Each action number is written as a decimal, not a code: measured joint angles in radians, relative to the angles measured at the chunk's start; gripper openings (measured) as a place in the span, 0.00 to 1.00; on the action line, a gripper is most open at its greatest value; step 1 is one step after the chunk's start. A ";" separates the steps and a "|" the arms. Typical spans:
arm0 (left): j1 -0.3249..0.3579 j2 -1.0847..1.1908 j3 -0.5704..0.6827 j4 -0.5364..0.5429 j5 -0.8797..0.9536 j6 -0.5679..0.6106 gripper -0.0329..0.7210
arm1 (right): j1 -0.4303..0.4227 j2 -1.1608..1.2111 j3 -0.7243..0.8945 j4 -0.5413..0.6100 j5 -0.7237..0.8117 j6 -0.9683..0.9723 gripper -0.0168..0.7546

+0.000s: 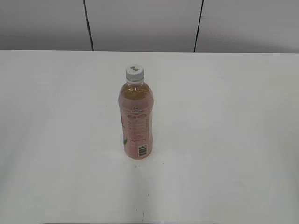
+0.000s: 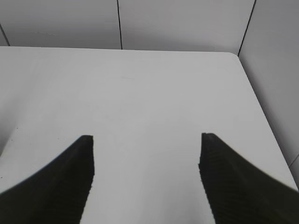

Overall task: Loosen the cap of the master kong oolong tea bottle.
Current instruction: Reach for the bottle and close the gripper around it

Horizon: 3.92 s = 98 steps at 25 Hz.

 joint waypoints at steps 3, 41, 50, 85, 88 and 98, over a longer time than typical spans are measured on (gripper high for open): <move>0.000 0.085 0.000 -0.002 -0.106 0.000 0.54 | 0.000 0.052 0.000 0.000 -0.027 0.000 0.71; -0.236 1.363 0.267 0.510 -1.649 -0.146 0.80 | 0.000 0.941 0.062 -0.028 -0.692 -0.001 0.71; -0.236 1.539 0.267 0.606 -1.830 -0.164 0.83 | 0.000 0.942 0.062 -0.030 -0.712 -0.001 0.71; -0.330 1.773 -0.022 0.636 -1.865 -0.204 0.83 | 0.000 0.942 0.062 -0.030 -0.712 -0.001 0.71; -0.331 1.807 -0.041 0.636 -1.866 -0.225 0.82 | 0.000 0.942 0.062 -0.030 -0.713 -0.001 0.71; -0.337 1.832 -0.051 0.654 -1.866 -0.233 0.57 | 0.000 0.942 0.033 -0.030 -0.692 -0.001 0.71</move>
